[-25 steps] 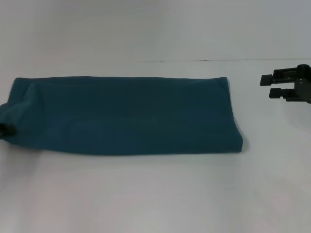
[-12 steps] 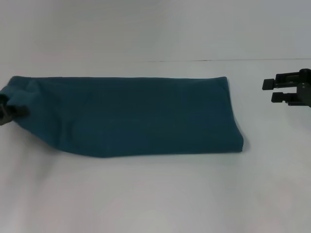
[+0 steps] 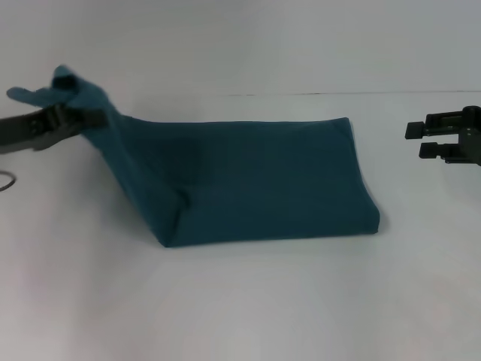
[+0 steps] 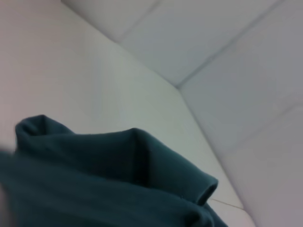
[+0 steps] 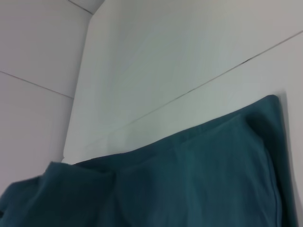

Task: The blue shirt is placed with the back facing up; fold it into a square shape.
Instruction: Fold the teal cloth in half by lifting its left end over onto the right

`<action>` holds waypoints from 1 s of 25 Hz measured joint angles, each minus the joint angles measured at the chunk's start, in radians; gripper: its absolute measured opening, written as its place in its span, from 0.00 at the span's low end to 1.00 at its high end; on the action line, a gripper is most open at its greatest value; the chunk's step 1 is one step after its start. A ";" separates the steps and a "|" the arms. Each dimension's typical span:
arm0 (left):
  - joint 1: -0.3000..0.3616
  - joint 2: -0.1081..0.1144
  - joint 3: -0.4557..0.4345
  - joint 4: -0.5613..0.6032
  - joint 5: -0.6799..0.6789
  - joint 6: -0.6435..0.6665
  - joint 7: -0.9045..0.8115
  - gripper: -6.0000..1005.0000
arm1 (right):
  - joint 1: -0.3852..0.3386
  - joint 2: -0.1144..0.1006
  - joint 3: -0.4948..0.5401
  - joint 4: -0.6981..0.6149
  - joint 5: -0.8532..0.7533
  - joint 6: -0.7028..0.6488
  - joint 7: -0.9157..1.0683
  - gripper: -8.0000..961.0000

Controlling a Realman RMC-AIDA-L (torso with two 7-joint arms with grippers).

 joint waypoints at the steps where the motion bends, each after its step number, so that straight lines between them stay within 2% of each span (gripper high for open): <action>1: -0.014 -0.007 0.024 0.010 -0.010 0.006 -0.006 0.10 | 0.001 0.000 0.000 0.000 0.000 0.000 0.000 0.63; 4: -0.037 -0.022 0.082 0.023 -0.032 0.009 -0.018 0.11 | 0.001 0.000 0.000 0.000 0.001 -0.001 0.000 0.63; 5: -0.056 -0.038 0.131 0.026 -0.045 0.006 -0.026 0.11 | 0.001 0.000 0.000 -0.001 0.001 -0.001 0.000 0.63; 6: -0.056 -0.038 0.131 0.026 -0.045 0.006 -0.026 0.11 | 0.001 0.000 0.000 -0.002 0.002 -0.001 0.000 0.63; 8: -0.079 -0.060 0.178 0.026 -0.050 -0.004 -0.028 0.11 | 0.001 0.000 0.001 -0.002 0.002 -0.001 0.000 0.63; 13: -0.114 -0.092 0.285 0.014 -0.053 -0.062 -0.029 0.12 | 0.001 0.000 0.001 -0.001 0.001 0.000 -0.001 0.63; 15: -0.130 -0.096 0.360 -0.018 -0.066 -0.109 -0.030 0.12 | 0.001 0.000 0.000 0.001 0.000 0.001 -0.003 0.63; 16: -0.130 -0.096 0.360 -0.018 -0.066 -0.109 -0.030 0.12 | 0.001 0.000 -0.001 0.001 0.000 0.001 -0.003 0.63; 17: -0.145 -0.096 0.435 -0.060 -0.087 -0.162 -0.030 0.12 | 0.001 0.000 -0.002 0.002 0.000 0.001 -0.004 0.63; 22: -0.172 -0.099 0.566 -0.115 -0.120 -0.269 -0.024 0.13 | -0.003 0.002 -0.005 0.003 -0.001 0.003 -0.008 0.63; 25: -0.192 -0.100 0.677 -0.161 -0.157 -0.348 0.001 0.13 | -0.006 0.003 -0.006 0.003 -0.002 0.003 -0.010 0.63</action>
